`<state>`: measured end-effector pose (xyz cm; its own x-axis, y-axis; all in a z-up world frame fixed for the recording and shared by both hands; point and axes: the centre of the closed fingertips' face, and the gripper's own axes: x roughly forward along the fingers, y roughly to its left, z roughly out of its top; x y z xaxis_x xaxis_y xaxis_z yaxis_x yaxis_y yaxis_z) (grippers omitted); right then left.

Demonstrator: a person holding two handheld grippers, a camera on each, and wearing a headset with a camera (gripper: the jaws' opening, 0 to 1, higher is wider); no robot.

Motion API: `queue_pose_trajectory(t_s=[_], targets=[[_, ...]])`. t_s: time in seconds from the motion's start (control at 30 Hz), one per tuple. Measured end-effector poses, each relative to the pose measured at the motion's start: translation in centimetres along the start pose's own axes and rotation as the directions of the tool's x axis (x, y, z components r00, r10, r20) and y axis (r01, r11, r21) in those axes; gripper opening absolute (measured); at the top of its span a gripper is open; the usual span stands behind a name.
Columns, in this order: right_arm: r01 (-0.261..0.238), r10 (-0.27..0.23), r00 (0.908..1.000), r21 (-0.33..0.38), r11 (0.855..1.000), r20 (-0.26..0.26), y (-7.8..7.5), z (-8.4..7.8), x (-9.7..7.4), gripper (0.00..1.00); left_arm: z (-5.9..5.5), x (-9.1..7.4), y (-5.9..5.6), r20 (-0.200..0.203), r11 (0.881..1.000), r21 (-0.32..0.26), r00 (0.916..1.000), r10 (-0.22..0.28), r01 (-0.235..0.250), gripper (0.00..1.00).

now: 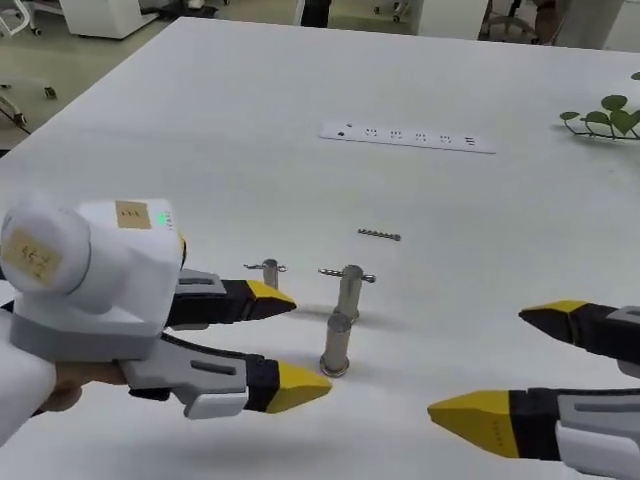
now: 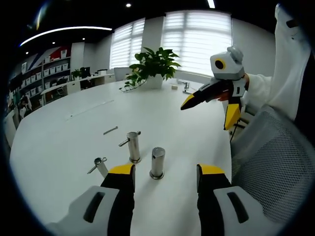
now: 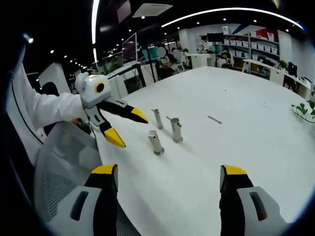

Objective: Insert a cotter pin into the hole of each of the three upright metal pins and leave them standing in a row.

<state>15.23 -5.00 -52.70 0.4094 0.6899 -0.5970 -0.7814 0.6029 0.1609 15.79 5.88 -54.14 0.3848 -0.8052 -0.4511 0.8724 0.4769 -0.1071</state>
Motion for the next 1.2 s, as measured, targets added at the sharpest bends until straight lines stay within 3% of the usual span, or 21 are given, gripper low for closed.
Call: queue_pose_trajectory(t_s=[0.13, 0.17, 0.33, 0.4, 0.5, 0.67, 0.8, 0.9, 1.03, 1.1, 1.2], targets=[[-0.001, 0.001, 0.9998, -0.029, 1.0, -0.018, -0.1, -0.1, -0.1, 0.82, 0.3, -0.4, -0.8, 0.015, 1.0, 0.003, 0.9998, -0.011, 0.011, 0.65], [-0.003, 0.002, 0.9998, -0.033, 0.999, -0.021, -0.2, 0.0, -0.1, 0.82, 0.2, -0.4, -0.9, 0.004, 1.0, -0.006, 0.9999, -0.015, 0.016, 0.67], [-0.028, 0.025, 0.9979, -0.05, 0.998, -0.059, -0.8, 0.1, 0.1, 0.76, 0.2, -0.9, -0.9, 0.01, 1.0, -0.018, 0.9999, 0.005, -0.005, 0.72], [-0.009, 0.003, 0.9986, -0.107, 0.994, -0.052, -1.4, 0.5, 0.2, 0.74, 0.5, -1.1, -0.9, 0.012, 0.999, -0.03, 0.9998, 0.017, -0.017, 0.79], [-0.014, 0.006, 0.9979, -0.116, 0.993, -0.065, -1.9, 0.8, 0.4, 0.74, 0.6, -1.4, -1.1, 0.009, 0.999, -0.032, 0.9995, 0.031, -0.031, 0.91], [-0.024, 0.015, 0.9974, -0.13, 0.991, -0.071, -3.1, 2.0, 1.0, 0.71, 0.3, -1.7, -1.4, 0.005, 0.998, -0.057, 0.9994, 0.035, -0.035, 0.96], [-0.036, 0.021, 0.9959, -0.169, 0.985, -0.089, -4.5, 2.8, 1.6, 0.7, -0.7, -1.8, -1.6, -0.022, 0.994, -0.097, 0.9987, 0.045, -0.047, 0.99], [-0.038, 0.008, 0.9921, -0.242, 0.969, -0.125, -6.0, 3.6, 2.0, 0.68, -2.1, -2.0, -1.2, -0.068, 0.992, -0.095, 0.995, 0.073, -0.079, 0.99], [-0.056, 0.008, 0.9854, -0.281, 0.958, -0.17, -7.0, 4.7, 2.6, 0.65, -2.3, -2.3, -1.4, -0.059, 0.989, -0.128, 0.9957, 0.072, -0.079, 0.99], [-0.074, 0.006, 0.9786, -0.325, 0.943, -0.206, -7.7, 5.2, 3.0, 0.65, -2.5, -2.4, -1.4, -0.066, 0.988, -0.134, 0.9951, 0.073, -0.082, 0.99], [-0.074, -0.001, 0.9775, -0.348, 0.935, -0.211, -8.4, 6.1, 4.0, 0.6, -2.4, -2.2, -0.9, -0.058, 0.984, -0.146, 0.9939, 0.093, -0.101, 0.99]])
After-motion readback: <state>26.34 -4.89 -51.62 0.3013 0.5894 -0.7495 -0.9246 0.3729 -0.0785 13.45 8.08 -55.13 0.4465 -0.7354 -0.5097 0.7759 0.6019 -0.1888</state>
